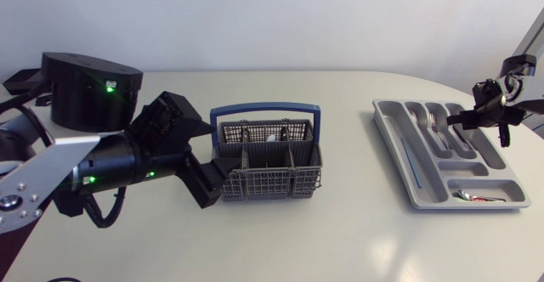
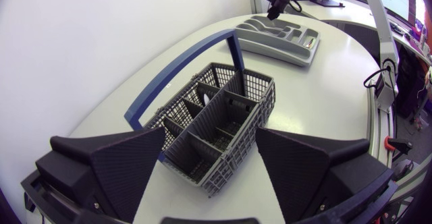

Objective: Sort the cutlery from the basket into the organizer compartments.

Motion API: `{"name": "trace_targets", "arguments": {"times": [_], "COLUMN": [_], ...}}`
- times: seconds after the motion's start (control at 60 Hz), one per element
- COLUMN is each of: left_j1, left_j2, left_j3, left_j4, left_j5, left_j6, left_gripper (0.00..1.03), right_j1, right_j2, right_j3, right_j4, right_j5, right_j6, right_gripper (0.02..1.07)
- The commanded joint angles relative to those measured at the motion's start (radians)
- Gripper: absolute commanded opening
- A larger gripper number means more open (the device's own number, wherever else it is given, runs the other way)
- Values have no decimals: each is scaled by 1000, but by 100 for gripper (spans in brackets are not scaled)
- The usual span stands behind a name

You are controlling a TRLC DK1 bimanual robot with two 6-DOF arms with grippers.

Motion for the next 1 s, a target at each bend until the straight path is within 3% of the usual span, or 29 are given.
{"name": "trace_targets", "arguments": {"times": [0.0, 0.283, 0.417, 0.483, 0.617, 0.667, 0.783, 0.983], "left_j1": [23, 69, 95, 103, 113, 118, 113, 113], "left_j2": [-31, -86, -88, -86, -57, -19, 70, 195], "left_j3": [-29, -108, -159, -177, -202, -214, -225, -214], "left_j4": [-15, -31, -1, 20, 65, 91, 155, 244], "left_j5": [-9, -9, -4, 0, 2, 19, 40, 63], "left_j6": [31, 77, 99, 105, 119, 120, 136, 171], "left_gripper": [92, 90, 68, 58, 36, 23, 4, 4], "right_j1": [29, 245, 421, 495, 595, 635, 705, 734], "right_j2": [-124, -506, -628, -650, -656, -648, -618, -532], "right_j3": [-87, -405, -495, -501, -497, -484, -443, -346], "right_j4": [20, 29, 11, -3, -17, -26, -51, -109], "right_j5": [-6, -72, -77, -79, -88, -114, -172, -335], "right_j6": [3, 38, 99, 144, 193, 220, 266, 332], "right_gripper": [42, 43, 41, 30, 18, 9, 8, 8]}}
